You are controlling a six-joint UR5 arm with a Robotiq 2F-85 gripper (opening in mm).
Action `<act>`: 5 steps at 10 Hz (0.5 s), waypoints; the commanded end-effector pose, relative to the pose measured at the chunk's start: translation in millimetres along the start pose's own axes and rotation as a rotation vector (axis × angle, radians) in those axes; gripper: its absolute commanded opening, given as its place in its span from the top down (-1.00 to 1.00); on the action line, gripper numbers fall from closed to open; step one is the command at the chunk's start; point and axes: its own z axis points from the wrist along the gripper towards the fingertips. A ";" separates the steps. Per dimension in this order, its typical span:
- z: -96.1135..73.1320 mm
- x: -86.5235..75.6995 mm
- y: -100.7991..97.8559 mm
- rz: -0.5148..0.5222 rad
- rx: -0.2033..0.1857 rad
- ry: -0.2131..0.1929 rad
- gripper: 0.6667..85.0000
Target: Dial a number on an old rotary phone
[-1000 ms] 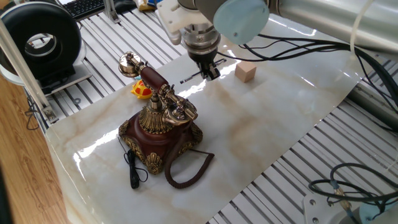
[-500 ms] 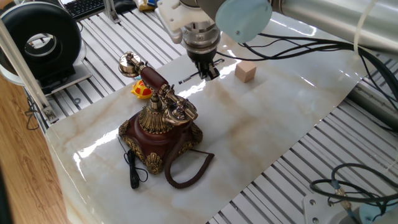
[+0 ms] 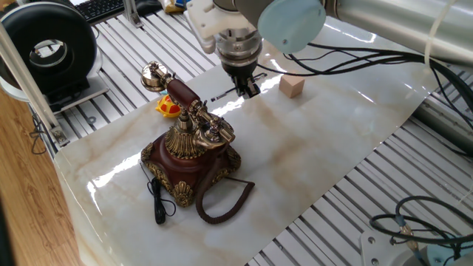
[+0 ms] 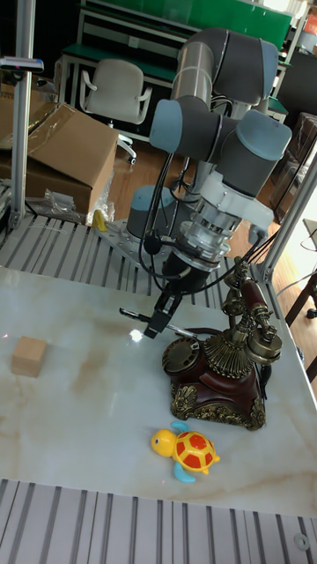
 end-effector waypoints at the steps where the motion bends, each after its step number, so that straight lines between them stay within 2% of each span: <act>1: 8.8 2.5 -12.8 0.018 0.013 -0.045 0.98; 2: 22.7 13.6 -24.1 -0.045 0.006 -0.069 0.98; 3: 35.6 30.3 -37.2 -0.096 0.018 -0.074 0.98; 4: 37.5 36.7 -38.2 -0.101 0.014 -0.070 0.98; 5: 34.9 36.1 -34.5 -0.079 0.004 -0.063 0.98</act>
